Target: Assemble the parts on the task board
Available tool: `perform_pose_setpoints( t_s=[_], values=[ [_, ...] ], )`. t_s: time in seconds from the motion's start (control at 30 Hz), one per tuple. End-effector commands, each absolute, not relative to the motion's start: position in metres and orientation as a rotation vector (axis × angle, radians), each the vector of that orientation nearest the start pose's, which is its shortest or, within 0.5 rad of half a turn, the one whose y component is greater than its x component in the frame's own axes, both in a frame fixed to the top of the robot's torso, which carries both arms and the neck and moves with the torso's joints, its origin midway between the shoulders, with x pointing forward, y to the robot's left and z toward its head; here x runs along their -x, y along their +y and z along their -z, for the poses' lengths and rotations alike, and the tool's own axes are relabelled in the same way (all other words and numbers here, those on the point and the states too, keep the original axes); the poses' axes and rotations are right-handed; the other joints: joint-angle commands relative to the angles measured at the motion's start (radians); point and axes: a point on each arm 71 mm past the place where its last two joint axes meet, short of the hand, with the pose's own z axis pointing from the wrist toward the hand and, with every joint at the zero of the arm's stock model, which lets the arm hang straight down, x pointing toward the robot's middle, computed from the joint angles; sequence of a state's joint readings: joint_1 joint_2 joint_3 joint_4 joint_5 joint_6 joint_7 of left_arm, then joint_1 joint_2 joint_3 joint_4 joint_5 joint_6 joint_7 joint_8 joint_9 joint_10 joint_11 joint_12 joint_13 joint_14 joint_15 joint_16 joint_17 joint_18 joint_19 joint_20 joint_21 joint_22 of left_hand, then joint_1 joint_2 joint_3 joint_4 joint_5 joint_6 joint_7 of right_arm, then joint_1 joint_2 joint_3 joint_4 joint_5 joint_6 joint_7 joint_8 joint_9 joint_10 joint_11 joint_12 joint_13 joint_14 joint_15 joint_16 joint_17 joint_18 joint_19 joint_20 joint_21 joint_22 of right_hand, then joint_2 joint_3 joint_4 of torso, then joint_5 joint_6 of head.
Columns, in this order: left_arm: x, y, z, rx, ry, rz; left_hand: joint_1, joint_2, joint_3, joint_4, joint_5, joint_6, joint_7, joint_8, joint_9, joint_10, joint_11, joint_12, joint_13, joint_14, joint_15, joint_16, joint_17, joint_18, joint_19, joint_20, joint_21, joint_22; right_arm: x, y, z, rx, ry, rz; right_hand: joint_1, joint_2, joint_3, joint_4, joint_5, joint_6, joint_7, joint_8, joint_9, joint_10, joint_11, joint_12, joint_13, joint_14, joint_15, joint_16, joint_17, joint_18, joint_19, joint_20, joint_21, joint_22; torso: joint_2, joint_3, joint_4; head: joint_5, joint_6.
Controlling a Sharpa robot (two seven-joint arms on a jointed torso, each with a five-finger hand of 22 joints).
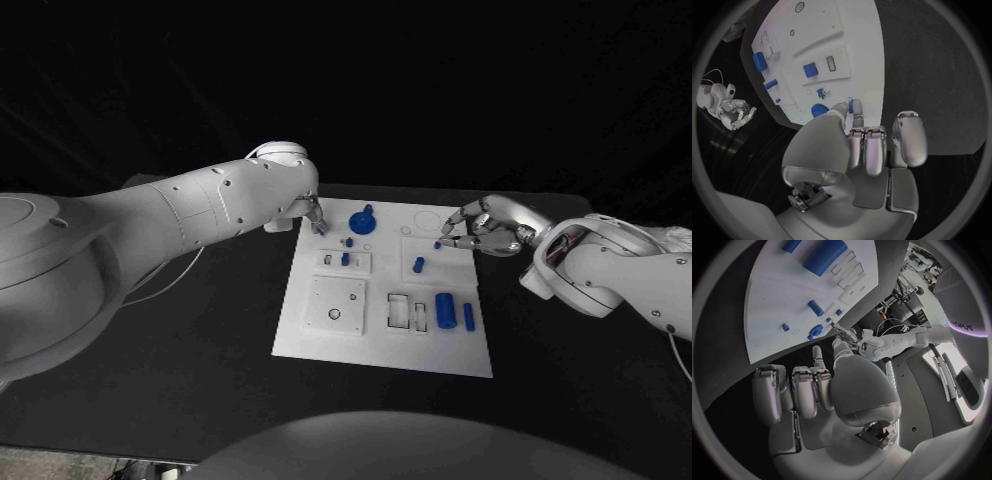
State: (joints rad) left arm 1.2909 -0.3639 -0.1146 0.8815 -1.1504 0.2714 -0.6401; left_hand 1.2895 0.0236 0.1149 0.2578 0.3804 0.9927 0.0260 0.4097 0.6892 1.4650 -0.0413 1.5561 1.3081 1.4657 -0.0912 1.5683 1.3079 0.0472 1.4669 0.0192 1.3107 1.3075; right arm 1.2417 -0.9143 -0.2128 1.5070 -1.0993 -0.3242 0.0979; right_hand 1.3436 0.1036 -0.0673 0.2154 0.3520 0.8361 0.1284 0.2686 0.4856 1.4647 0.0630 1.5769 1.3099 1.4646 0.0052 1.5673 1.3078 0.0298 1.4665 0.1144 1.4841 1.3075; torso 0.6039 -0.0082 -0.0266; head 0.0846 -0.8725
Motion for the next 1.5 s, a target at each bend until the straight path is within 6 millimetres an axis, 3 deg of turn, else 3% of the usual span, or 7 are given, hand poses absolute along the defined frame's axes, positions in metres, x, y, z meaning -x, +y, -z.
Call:
perform_pose_setpoints(
  t_s=[0.03,0.33,0.6,0.77,0.83,1.0,1.5],
  values=[
    [-0.5771,0.1640,0.2308,0.161,2.339,0.009,0.015,0.002,0.013,-0.002,-0.005,-0.006,-0.003,0.003,0.003,0.092,-0.009,-0.004,0.240,0.105,-0.007,0.002,0.263,0.005,0.011,-0.004,-0.006,0.194,-0.4665,-0.2385,0.2257,-0.052,1.822,-0.837,-0.011,0.001,0.000,0.008,-0.003,0.000,0.005,-0.004,-0.001,0.106,0.000,-0.006,0.261,0.106,-0.002,0.003,0.263,-0.002,0.032,-0.003,-0.007,0.226,0.000,0.0003,-0.0002,-0.001,0.000],
    [-0.5771,0.1632,0.2317,0.163,2.344,0.024,0.020,-0.004,0.039,-0.003,0.014,-0.001,-0.004,0.011,0.011,0.092,-0.010,-0.004,0.240,0.105,-0.008,0.002,0.263,0.006,0.011,-0.004,-0.006,0.194,-0.4657,-0.2394,0.2277,-0.056,1.827,-0.834,-0.011,0.001,0.000,0.008,-0.004,0.001,0.005,-0.004,-0.002,0.106,0.000,-0.006,0.261,0.106,-0.002,0.003,0.263,-0.002,0.032,-0.002,-0.007,0.226,0.000,0.0002,0.0011,-0.002,0.000],
    [-0.5778,0.1630,0.2323,0.161,2.344,0.043,0.007,-0.028,0.074,0.007,0.053,0.006,-0.006,0.022,0.023,0.092,-0.012,-0.004,0.241,0.105,-0.010,0.002,0.263,0.005,0.010,-0.006,-0.005,0.194,-0.4650,-0.2405,0.2290,-0.059,1.830,-0.832,-0.011,0.002,0.001,0.009,-0.004,0.001,0.005,-0.004,-0.002,0.106,0.000,-0.006,0.261,0.106,-0.002,0.003,0.263,-0.002,0.032,-0.002,-0.007,0.226,0.000,0.0005,0.0006,-0.003,0.000],
    [-0.5768,0.1630,0.2333,0.155,2.358,0.029,-0.053,-0.064,0.058,0.032,-0.063,0.005,-0.003,0.023,0.029,0.092,-0.009,-0.003,0.242,0.105,-0.007,0.002,0.263,0.005,0.010,-0.004,-0.006,0.194,-0.4649,-0.2413,0.2293,-0.060,1.831,-0.830,-0.011,0.002,0.001,0.009,-0.004,0.001,0.005,-0.004,-0.002,0.106,0.000,-0.006,0.261,0.106,-0.002,0.003,0.263,-0.002,0.032,-0.002,-0.007,0.226,0.000,-0.0001,0.0014,-0.003,0.000],
    [-0.5764,0.1636,0.2335,0.153,2.361,0.007,-0.084,-0.069,0.045,0.033,-0.087,0.007,-0.001,0.023,0.030,0.094,-0.007,-0.001,0.244,0.105,-0.006,0.002,0.263,0.005,0.011,-0.003,-0.004,0.194,-0.4647,-0.2415,0.2293,-0.060,1.831,-0.830,-0.011,0.002,0.001,0.009,-0.004,0.001,0.005,-0.004,-0.002,0.106,0.000,-0.006,0.261,0.106,-0.002,0.003,0.263,-0.002,0.032,-0.002,-0.007,0.226,0.001,-0.0001,0.0019,-0.003,0.000],
    [-0.5758,0.1668,0.2339,0.148,2.369,-0.049,-0.139,-0.072,0.015,0.032,-0.125,0.013,-0.001,0.025,0.034,0.097,-0.007,0.002,0.248,0.105,-0.006,0.002,0.263,0.004,0.013,-0.003,0.000,0.195,-0.4647,-0.2412,0.2294,-0.059,1.832,-0.831,-0.011,0.001,0.001,0.009,-0.004,0.001,0.005,-0.004,-0.002,0.106,0.000,-0.006,0.261,0.106,-0.002,0.003,0.263,-0.002,0.032,-0.002,-0.007,0.226,0.000,-0.0004,0.0005,-0.003,0.000],
    [-0.5749,0.1728,0.2343,0.156,2.371,-0.090,-0.182,-0.066,-0.025,0.032,-0.220,0.018,-0.001,0.026,0.045,0.096,-0.006,0.002,0.247,0.105,-0.006,0.002,0.263,0.004,0.014,-0.002,-0.001,0.195,-0.4645,-0.2415,0.2313,-0.060,1.835,-0.831,-0.010,0.000,0.000,0.009,-0.007,0.005,0.005,-0.004,-0.002,0.106,0.000,-0.006,0.261,0.106,-0.001,0.003,0.263,-0.002,0.032,-0.002,-0.007,0.226,0.000,-0.0004,0.0010,-0.001,0.000]
  ],
)
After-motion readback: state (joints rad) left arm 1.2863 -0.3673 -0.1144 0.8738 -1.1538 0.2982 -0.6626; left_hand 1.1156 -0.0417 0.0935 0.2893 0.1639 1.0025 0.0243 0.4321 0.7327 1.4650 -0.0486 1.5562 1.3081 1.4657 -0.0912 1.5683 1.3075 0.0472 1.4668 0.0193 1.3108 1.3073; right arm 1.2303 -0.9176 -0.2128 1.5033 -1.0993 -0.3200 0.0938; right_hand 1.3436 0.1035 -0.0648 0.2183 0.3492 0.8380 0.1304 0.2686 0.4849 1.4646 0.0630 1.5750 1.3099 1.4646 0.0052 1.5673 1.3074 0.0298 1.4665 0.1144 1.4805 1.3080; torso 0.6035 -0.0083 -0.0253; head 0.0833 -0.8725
